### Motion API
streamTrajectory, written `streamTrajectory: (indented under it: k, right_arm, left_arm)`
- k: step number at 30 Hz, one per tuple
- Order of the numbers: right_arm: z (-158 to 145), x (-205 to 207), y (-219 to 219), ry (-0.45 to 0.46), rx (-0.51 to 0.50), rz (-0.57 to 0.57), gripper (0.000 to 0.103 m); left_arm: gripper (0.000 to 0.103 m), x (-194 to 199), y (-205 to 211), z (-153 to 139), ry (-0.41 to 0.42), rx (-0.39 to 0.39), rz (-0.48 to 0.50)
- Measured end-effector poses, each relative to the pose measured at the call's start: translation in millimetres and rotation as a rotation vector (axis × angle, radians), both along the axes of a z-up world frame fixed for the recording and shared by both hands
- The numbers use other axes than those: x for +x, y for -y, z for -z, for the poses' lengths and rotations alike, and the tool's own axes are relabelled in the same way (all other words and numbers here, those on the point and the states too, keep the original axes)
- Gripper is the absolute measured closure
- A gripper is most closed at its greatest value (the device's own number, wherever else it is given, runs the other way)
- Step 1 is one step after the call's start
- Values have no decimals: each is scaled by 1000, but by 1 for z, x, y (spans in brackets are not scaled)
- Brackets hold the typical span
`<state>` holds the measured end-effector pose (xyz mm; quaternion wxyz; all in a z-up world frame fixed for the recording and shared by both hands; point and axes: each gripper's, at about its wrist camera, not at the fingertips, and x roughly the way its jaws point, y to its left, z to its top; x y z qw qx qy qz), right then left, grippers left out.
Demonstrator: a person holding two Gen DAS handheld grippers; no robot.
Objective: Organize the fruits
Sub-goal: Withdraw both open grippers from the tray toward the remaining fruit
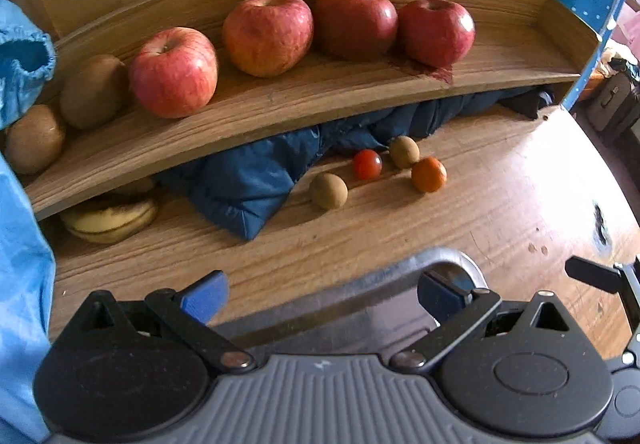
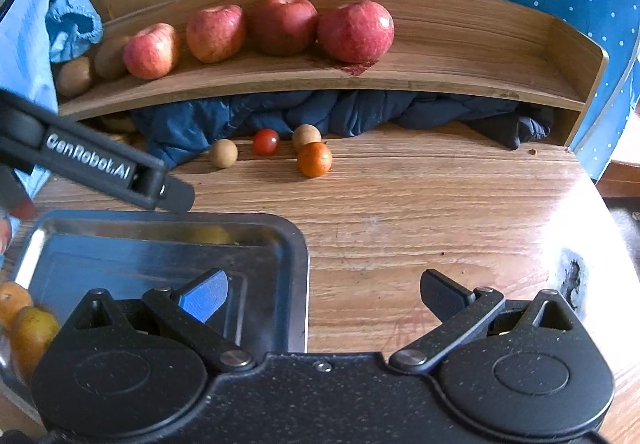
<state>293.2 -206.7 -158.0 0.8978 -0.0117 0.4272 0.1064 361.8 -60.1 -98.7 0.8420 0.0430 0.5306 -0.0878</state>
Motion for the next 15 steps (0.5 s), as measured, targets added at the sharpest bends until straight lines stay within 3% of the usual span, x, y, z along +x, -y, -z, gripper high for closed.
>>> streamTrajectory:
  k: [15]
  right_arm:
    - [10,53,-4,-9,-56,-7,1]
  left_arm:
    - [1,57,3,25,-19,-84,-81]
